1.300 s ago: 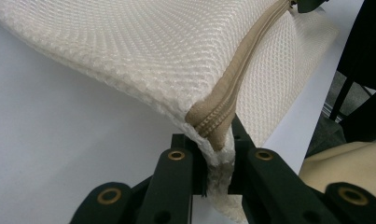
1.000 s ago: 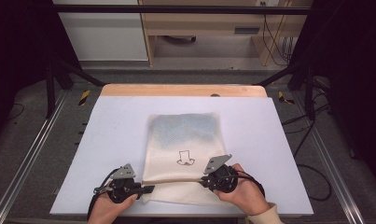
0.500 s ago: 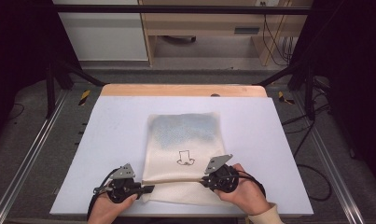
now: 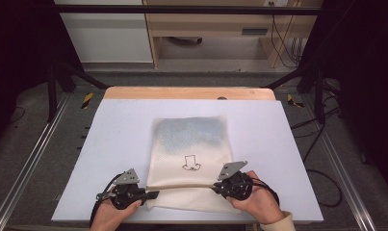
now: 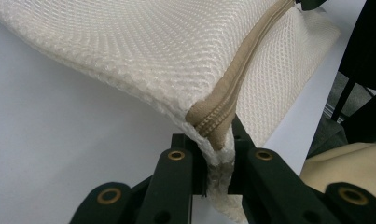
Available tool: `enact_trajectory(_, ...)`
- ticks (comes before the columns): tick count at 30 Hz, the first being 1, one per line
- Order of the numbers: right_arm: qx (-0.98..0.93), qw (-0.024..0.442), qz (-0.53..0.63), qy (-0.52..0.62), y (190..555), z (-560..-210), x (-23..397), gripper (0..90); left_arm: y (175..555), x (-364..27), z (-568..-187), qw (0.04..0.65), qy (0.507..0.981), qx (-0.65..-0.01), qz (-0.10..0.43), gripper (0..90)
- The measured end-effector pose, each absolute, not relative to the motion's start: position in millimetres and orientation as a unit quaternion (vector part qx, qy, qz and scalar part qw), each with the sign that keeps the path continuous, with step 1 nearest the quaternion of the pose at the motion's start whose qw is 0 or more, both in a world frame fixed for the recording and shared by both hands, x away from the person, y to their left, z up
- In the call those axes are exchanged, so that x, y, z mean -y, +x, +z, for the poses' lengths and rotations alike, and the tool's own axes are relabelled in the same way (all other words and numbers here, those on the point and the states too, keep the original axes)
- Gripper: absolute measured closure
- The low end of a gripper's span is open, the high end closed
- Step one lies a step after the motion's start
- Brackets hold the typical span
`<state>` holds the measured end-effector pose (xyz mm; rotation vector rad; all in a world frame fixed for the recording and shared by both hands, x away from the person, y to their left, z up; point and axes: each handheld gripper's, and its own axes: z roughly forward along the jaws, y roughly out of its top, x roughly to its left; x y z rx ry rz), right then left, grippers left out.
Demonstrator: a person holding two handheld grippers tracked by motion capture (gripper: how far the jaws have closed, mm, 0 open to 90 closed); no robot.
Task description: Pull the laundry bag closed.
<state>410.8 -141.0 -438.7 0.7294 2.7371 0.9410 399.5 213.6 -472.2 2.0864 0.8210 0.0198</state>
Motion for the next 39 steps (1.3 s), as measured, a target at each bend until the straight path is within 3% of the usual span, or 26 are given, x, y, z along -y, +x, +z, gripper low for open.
enact_trajectory(39, -0.894, 0.082, 0.328, 0.293, 404.2, -444.8, 182.6, 82.0, 400.5, -215.7, -470.9, 0.439, 0.834, -0.333, 0.010, 83.4)
